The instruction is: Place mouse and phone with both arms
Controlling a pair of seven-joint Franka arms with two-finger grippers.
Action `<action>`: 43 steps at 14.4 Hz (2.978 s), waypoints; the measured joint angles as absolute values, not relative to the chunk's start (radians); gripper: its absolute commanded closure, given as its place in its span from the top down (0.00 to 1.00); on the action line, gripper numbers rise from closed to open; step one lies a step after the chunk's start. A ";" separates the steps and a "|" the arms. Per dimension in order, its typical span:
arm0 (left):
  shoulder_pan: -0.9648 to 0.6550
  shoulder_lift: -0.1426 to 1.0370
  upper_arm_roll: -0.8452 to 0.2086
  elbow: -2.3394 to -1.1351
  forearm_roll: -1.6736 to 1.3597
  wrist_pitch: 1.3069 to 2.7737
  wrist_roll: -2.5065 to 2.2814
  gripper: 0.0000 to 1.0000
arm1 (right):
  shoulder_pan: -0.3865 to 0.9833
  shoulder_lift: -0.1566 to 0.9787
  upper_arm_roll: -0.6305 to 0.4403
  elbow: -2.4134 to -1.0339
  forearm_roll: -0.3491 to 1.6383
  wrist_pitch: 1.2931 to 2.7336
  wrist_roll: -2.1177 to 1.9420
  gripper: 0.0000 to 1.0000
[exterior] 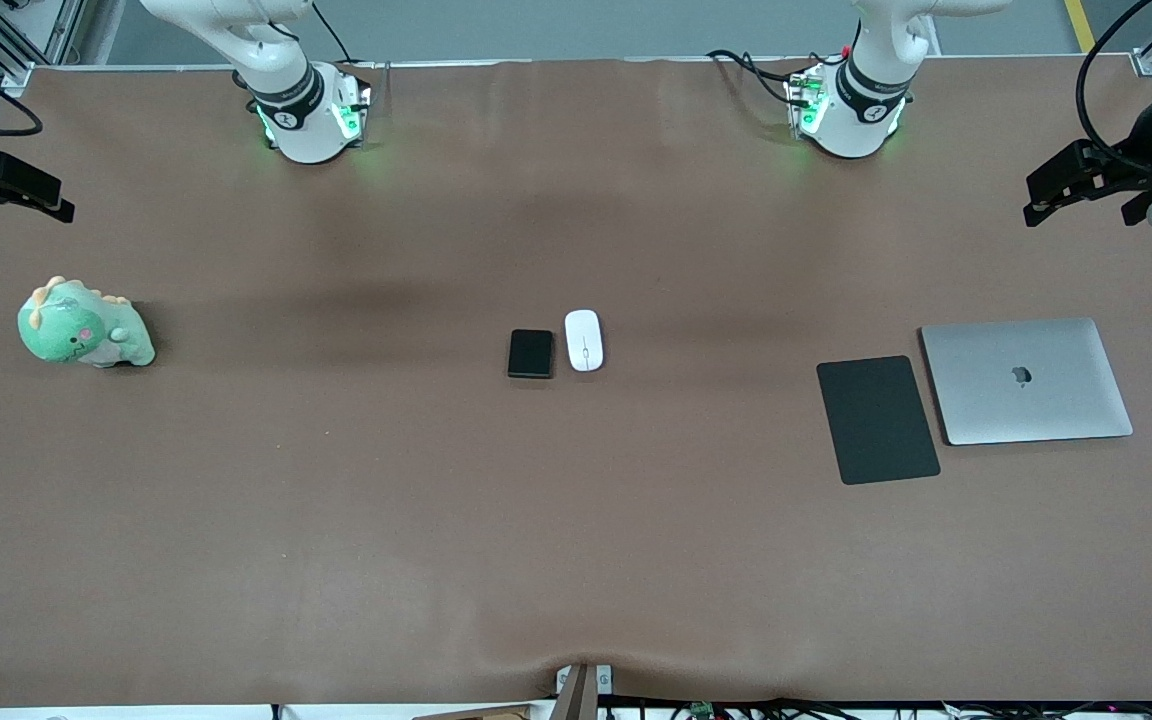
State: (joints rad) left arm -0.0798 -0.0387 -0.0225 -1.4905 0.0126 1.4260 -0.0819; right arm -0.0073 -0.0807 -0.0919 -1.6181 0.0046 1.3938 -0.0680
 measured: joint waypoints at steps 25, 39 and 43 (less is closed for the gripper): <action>-0.690 0.568 -0.128 -1.568 0.019 2.023 -0.850 1.00 | 0.017 0.070 -0.092 -1.615 0.011 1.365 -0.068 1.00; -0.768 0.762 -0.129 -1.570 0.019 2.284 -0.974 0.88 | 0.169 0.152 -0.087 -1.672 0.094 1.492 0.127 1.00; -0.768 0.776 -0.128 -1.570 0.019 2.286 -0.975 0.79 | 0.193 0.170 -0.086 -1.673 0.114 1.529 0.157 1.00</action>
State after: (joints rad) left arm -0.7676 0.7764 -0.1278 -1.5702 0.0190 2.2860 -0.9745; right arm 0.1934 0.1704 -0.0861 -1.6729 0.1145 1.5292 0.1569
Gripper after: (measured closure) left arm 0.132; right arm 0.000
